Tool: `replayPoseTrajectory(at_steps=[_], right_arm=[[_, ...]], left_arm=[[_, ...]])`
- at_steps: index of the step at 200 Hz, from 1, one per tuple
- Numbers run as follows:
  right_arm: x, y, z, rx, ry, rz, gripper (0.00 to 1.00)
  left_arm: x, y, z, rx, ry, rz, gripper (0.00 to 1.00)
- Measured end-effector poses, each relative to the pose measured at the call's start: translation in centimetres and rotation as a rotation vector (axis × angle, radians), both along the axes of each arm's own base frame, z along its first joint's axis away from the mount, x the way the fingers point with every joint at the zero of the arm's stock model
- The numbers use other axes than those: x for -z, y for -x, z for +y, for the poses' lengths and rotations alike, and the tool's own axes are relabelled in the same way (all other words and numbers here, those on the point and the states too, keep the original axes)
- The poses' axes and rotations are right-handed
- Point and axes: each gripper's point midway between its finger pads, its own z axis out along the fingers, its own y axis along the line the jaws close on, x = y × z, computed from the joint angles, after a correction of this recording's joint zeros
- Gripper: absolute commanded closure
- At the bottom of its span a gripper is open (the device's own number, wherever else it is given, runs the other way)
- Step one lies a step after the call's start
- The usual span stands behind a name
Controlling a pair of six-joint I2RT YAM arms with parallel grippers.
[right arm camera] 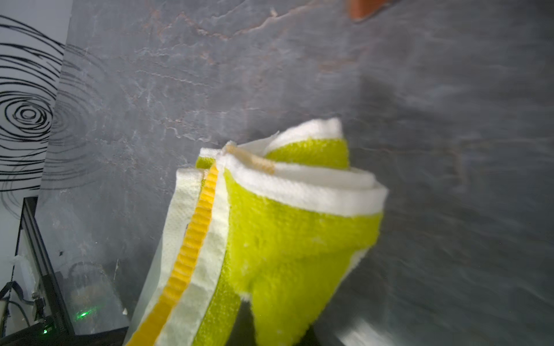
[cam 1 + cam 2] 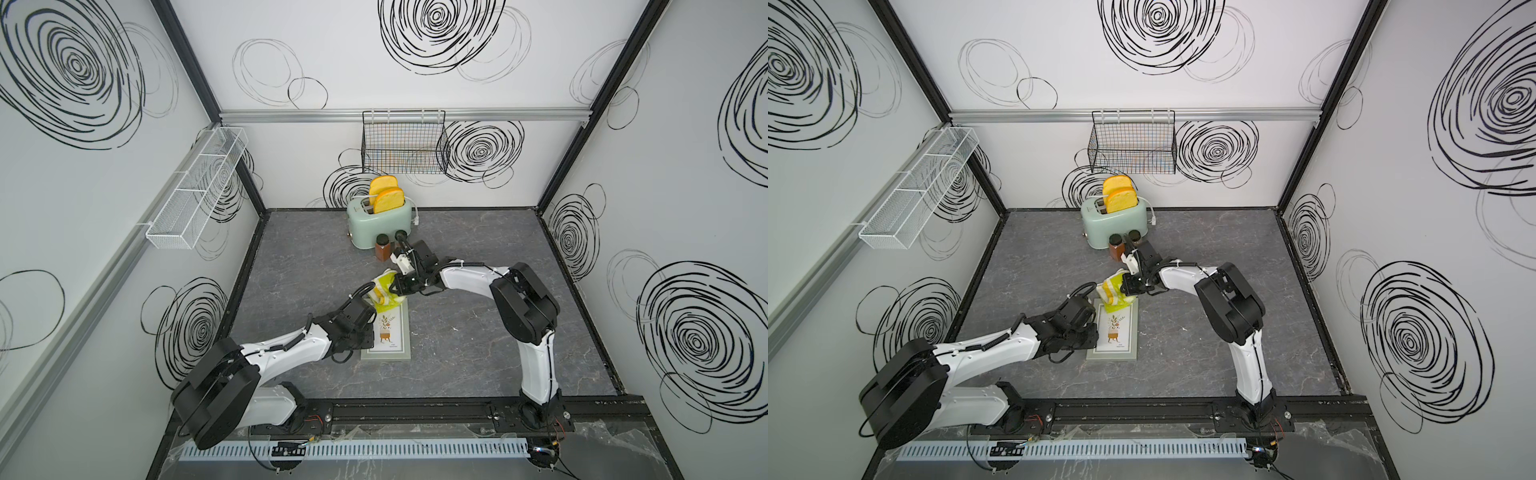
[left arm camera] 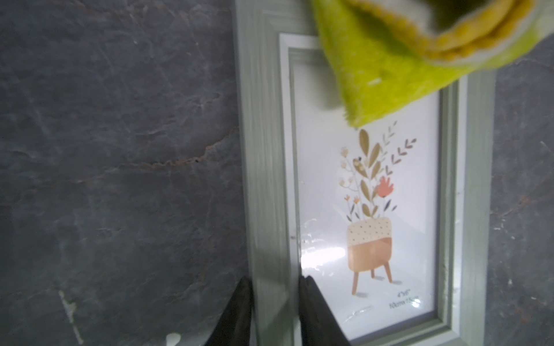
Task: Wipe the picture frame with a cloth
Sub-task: Wipe the dirt from the picture frame.
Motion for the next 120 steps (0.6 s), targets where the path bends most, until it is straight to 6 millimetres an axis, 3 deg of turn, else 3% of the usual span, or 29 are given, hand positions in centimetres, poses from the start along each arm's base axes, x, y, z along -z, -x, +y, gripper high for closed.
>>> replayPoseTrajectory(at_steps=[20, 41, 93, 120], right_arm=[[0.2, -0.2, -2.4, 0.033, 0.052, -0.011, 1.00], [0.5, 0.3, -3.6, 0.041, 0.088, -0.021, 1.00], [0.3, 0.8, -3.6, 0.032, 0.109, -0.046, 1.00], [-0.7, 2.9, -3.9, 0.029, 0.140, -0.084, 1.00]], left_arm=[[0.0, 0.0, 0.0, -0.002, 0.001, 0.000, 0.70], [0.0, 0.0, 0.0, -0.005, 0.002, 0.001, 0.70], [0.0, 0.0, 0.0, -0.021, 0.008, 0.006, 0.70], [0.2, -0.1, -0.3, -0.033, 0.009, 0.014, 0.70]])
